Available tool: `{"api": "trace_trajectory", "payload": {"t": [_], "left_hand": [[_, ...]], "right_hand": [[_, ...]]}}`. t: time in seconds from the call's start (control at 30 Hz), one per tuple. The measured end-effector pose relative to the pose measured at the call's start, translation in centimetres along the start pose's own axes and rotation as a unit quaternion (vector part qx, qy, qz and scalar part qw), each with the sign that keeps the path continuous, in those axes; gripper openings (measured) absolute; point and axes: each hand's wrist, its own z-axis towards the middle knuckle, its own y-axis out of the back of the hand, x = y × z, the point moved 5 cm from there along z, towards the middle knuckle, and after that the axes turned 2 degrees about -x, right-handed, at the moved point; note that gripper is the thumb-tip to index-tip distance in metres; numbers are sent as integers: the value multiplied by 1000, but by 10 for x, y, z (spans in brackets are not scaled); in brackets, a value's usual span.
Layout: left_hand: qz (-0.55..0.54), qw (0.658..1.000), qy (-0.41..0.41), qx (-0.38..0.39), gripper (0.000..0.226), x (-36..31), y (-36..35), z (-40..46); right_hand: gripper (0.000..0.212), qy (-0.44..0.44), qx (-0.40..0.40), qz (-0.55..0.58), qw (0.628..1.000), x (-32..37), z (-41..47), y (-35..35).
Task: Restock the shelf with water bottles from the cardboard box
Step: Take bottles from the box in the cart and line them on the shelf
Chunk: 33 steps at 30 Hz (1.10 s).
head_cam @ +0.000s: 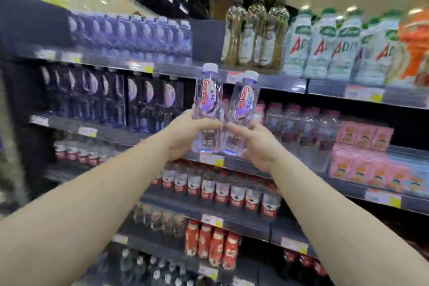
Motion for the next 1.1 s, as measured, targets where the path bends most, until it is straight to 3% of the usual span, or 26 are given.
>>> {"api": "trace_trajectory", "payload": {"t": [0.1,0.23,0.3,0.47,0.57,0.67,0.73,0.77,0.93,1.03,1.1], "left_hand": [[-3,997,-24,-73,73,-30,64,-3],[-10,989,-56,-136,24,-61,137,10],[-14,984,-80,-157,15,-75,171,22],[7,979,-100,-180,57,-97,244,73],[8,976,-120,-184,99,-108,272,108],[6,974,-135,-182,122,-116,293,147],[-4,975,-135,-176,117,-120,299,169],[-5,975,-136,-174,110,-121,303,181],[3,974,-153,-167,71,-117,327,243],[16,976,-154,-152,52,-112,342,270],[10,980,-155,-127,51,-112,353,286]], "right_hand": [[44,24,13,12,1000,20,38,-58],[43,61,60,16,996,44,91,-122],[41,85,80,-1,993,59,118,-145],[42,158,79,-60,982,105,198,-169],[37,189,60,-105,975,130,249,-167],[73,188,33,-125,974,145,297,-159],[99,175,5,-124,977,147,334,-148],[102,167,-12,-125,978,148,349,-143],[34,82,-51,-201,975,133,393,-141],[52,14,-101,-282,954,124,408,-146],[64,-13,-128,-302,945,124,419,-151]]}}
